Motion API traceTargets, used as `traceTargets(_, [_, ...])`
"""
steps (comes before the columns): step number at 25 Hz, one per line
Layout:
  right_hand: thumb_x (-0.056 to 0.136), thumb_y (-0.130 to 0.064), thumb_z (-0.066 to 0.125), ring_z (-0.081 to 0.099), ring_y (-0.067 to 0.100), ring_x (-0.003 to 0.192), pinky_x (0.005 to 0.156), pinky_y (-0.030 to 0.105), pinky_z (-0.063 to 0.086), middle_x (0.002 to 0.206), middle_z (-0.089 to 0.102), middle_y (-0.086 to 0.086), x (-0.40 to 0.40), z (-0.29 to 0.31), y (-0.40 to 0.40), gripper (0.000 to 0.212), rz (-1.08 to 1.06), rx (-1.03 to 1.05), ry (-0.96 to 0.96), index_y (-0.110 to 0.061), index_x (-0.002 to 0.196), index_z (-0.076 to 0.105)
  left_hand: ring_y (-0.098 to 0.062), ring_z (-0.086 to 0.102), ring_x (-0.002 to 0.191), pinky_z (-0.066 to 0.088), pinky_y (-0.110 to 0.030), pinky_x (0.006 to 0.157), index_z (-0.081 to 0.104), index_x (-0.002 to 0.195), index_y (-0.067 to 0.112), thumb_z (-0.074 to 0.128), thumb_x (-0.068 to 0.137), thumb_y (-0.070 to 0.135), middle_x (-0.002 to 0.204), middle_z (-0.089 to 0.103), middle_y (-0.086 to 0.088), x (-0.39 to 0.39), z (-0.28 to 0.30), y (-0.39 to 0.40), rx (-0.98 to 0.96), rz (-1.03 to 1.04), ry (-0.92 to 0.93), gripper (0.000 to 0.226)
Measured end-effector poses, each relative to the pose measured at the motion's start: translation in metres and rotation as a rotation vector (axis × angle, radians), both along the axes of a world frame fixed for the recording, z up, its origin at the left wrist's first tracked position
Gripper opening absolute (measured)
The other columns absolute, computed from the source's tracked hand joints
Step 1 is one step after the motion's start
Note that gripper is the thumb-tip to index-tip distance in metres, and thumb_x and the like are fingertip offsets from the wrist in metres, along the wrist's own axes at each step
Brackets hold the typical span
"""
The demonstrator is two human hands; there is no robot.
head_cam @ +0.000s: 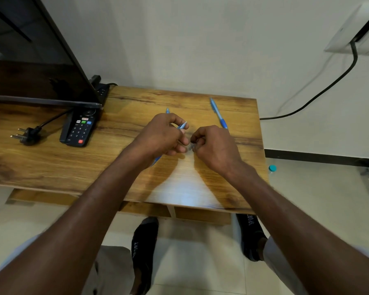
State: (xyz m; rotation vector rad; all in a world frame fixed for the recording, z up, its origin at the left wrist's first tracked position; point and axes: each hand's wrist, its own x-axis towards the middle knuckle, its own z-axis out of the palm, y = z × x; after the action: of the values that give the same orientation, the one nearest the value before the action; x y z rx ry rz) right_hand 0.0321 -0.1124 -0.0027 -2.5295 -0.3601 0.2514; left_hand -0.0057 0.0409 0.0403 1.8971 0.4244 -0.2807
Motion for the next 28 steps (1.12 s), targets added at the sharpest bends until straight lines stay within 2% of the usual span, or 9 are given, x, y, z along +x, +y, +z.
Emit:
traceTargets(5, [0.096,-0.006,0.058,0.071,0.017,0.098,0.086,0.038,0.06,0.107,0.077,-0.002,0.009,0.001,-0.008,0.03,-0.04,0.052,-0.043,-0.022,0.11,0.078,-0.017,0.074,0.068,0.054,-0.031,0.061,0.066,0.118,0.014,0.052,0.106,0.006,0.092,0.078,-0.013,0.001,-0.001,0.002,0.012,-0.007,-0.004,0.02])
traceTargets(9, [0.096,-0.01,0.059,0.07,0.016,0.099,0.087,0.04,0.06,0.102,0.076,-0.005,0.011,0.003,-0.011,0.028,-0.083,0.079,-0.064,-0.025,0.108,0.079,-0.023,0.071,0.071,0.051,-0.032,0.06,0.066,0.117,0.013,0.054,0.105,0.004,0.095,0.078,-0.018,0.001,-0.002,0.006,0.034,0.004,-0.002,0.019])
traceTargets(11, [0.097,-0.013,0.063,0.069,0.012,0.095,0.083,0.035,0.057,0.096,0.074,-0.009,0.011,0.005,-0.011,0.024,-0.116,0.153,-0.085,-0.026,0.108,0.079,-0.024,0.07,0.072,0.05,-0.031,0.059,0.068,0.117,0.011,0.056,0.104,0.003,0.097,0.078,-0.018,0.001,-0.002,0.006,0.025,-0.011,-0.019,0.019])
traceTargets(13, [0.099,-0.015,0.067,0.071,0.011,0.086,0.075,0.029,0.056,0.095,0.074,-0.007,0.013,0.008,-0.01,0.019,-0.149,0.393,0.021,-0.023,0.112,0.079,-0.024,0.069,0.073,0.048,-0.03,0.058,0.069,0.118,0.01,0.058,0.103,0.004,0.098,0.079,-0.017,0.0,-0.001,0.005,0.007,-0.039,-0.035,0.019])
traceTargets(15, [0.101,-0.015,0.068,0.071,0.012,0.073,0.058,0.02,0.053,0.098,0.079,0.0,0.012,0.013,-0.009,0.017,-0.175,0.649,0.238,-0.017,0.113,0.079,-0.022,0.067,0.071,0.045,-0.027,0.056,0.068,0.118,0.006,0.06,0.103,0.006,0.095,0.08,-0.013,0.0,-0.001,0.005,-0.019,-0.051,-0.04,0.017])
traceTargets(17, [0.101,-0.015,0.069,0.067,0.012,0.065,0.047,0.017,0.043,0.094,0.081,0.001,0.011,0.016,-0.011,0.014,-0.2,0.761,0.368,-0.014,0.11,0.08,-0.019,0.066,0.068,0.043,-0.025,0.053,0.066,0.117,0.002,0.06,0.103,0.006,0.093,0.081,-0.01,0.001,-0.001,0.006,-0.053,-0.055,-0.048,0.016])
traceTargets(23, [0.093,-0.018,0.079,0.066,0.012,0.064,0.049,0.021,0.038,0.086,0.08,0.003,0.011,0.021,-0.015,0.011,-0.232,0.818,0.44,-0.012,0.102,0.081,-0.017,0.065,0.066,0.044,-0.024,0.053,0.066,0.119,0.003,0.059,0.102,0.004,0.095,0.081,-0.011,0.002,-0.001,0.01,-0.106,-0.077,-0.051,0.017])
traceTargets(28, [0.094,-0.018,0.077,0.069,0.011,0.066,0.053,0.024,0.04,0.086,0.08,0.002,0.013,0.021,-0.016,0.011,-0.242,0.805,0.49,-0.013,0.104,0.08,-0.012,0.068,0.065,0.047,-0.022,0.05,0.068,0.115,0.006,0.061,0.1,0.003,0.091,0.081,-0.007,0.003,-0.002,0.011,-0.103,-0.098,-0.059,0.017])
